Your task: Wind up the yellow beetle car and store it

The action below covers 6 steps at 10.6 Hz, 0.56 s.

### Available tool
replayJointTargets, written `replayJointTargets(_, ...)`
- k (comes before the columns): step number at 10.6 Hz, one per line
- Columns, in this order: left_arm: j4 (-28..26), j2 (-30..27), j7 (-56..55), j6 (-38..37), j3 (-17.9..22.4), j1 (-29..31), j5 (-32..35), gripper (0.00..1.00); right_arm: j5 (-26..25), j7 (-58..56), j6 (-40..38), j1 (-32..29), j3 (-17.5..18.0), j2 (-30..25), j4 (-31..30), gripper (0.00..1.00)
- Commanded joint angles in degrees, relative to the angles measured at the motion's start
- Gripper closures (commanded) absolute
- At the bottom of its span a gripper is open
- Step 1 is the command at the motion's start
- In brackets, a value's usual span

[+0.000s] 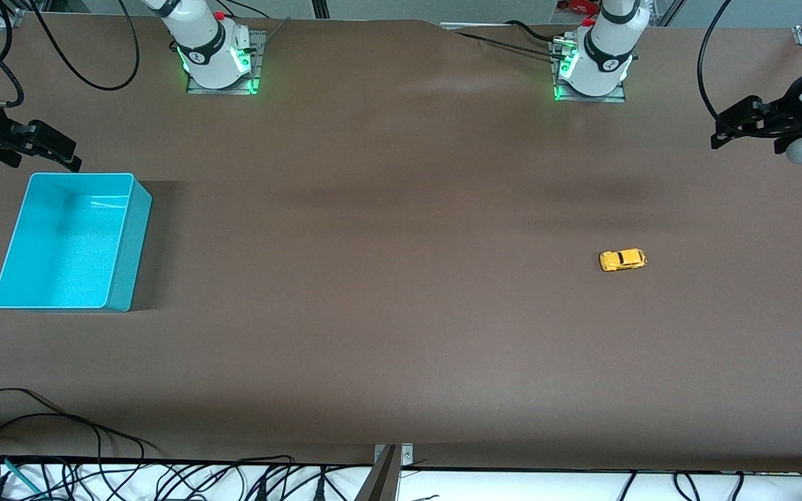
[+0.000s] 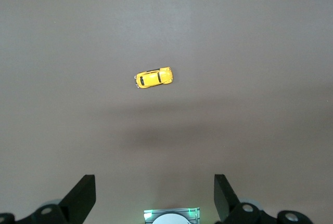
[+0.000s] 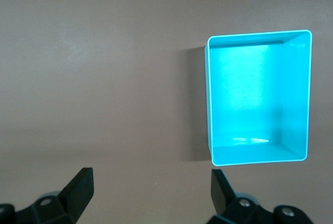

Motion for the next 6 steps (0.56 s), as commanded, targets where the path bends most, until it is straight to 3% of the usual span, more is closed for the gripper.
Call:
replayJointTargets(1,2.2,1.1,-0.3,-1.4,-0.3,0.3,1.1,0.0,-0.6,0.3,-1.0,0.2,0.2,-0.2,1.1,0.0)
replayJointTargets(6,0.4,2.4,-0.1,0.8,-0.6,1.4,0.7,0.0,-0.7,0.3,-1.0,0.2,0.0,-0.1,1.1,0.0)
